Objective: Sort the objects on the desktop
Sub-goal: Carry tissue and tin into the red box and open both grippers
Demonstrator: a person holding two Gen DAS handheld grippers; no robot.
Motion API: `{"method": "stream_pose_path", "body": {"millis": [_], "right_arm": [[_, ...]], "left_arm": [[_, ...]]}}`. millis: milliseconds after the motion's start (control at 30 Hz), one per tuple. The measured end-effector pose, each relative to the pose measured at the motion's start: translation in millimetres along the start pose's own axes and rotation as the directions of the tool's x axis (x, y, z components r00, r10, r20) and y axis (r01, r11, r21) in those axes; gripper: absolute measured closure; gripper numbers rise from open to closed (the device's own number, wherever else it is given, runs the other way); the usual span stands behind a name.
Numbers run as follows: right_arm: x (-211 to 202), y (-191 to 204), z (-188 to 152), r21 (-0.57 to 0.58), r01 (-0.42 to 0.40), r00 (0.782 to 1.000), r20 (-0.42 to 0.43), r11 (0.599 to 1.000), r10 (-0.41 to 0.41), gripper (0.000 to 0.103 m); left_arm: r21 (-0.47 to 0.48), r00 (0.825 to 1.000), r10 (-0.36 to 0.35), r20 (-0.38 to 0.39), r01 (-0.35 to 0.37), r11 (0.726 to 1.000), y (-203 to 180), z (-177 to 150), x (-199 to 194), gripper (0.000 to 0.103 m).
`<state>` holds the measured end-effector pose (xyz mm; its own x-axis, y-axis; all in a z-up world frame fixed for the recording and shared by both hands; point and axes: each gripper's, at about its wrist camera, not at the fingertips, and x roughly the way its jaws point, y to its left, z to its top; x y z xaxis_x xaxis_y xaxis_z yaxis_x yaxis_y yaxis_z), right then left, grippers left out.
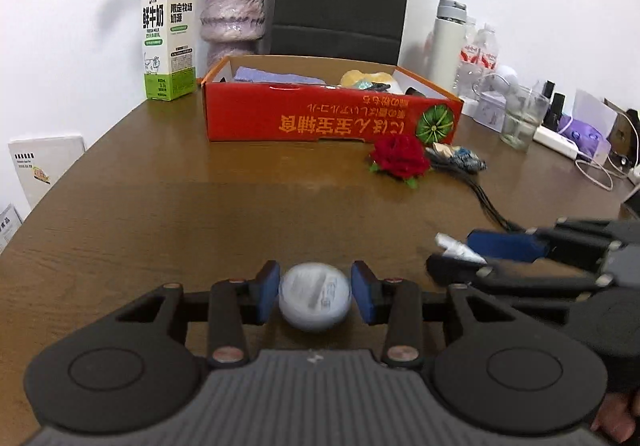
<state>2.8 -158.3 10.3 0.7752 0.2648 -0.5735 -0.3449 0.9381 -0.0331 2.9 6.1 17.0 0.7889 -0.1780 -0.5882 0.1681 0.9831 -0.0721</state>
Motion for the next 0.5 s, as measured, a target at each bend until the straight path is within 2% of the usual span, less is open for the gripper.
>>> {"method": "stream_pose_path", "body": {"millis": [133,233,267,300,333,400,500], "right_arm": [[-12,-3,-2,0.015,0.007,1.000,0.025,1.000,-0.007,0.068],[-12,-6,0,0.021,0.040,0.999,0.006,0.999,-0.040,0.069],[-10,-7,-1,0.027,0.045,0.999,-0.004,0.999,-0.045,0.069],[-8,-9,-2,0.033,0.045,0.999,-0.015,0.998,-0.044,0.078],[-4,-11,-4,0.045,0.045,0.999,-0.031,0.998,-0.043,0.083],[-1,-14,-5,0.061,0.048,0.998,-0.031,0.997,-0.046,0.086],[-5,-19,5,0.079,0.044,0.999,0.000,0.996,-0.044,0.088]], "left_arm": [[0.008,1.000,-0.001,-0.014,0.001,1.000,-2,-2,2,0.052],[0.005,0.999,-0.024,-0.029,0.024,1.000,-2,-5,0,0.048],[-0.003,0.998,-0.039,-0.039,0.039,0.999,-1,-7,0,0.056],[-0.007,0.998,-0.042,-0.040,0.041,0.999,0,-8,-1,0.063],[-0.010,0.999,-0.036,-0.027,0.036,0.999,1,-8,-2,0.063],[-0.039,0.999,-0.040,-0.001,0.040,0.998,2,-4,-9,0.063],[-0.063,0.993,-0.088,0.084,0.094,0.994,8,28,-23,0.063]]}}
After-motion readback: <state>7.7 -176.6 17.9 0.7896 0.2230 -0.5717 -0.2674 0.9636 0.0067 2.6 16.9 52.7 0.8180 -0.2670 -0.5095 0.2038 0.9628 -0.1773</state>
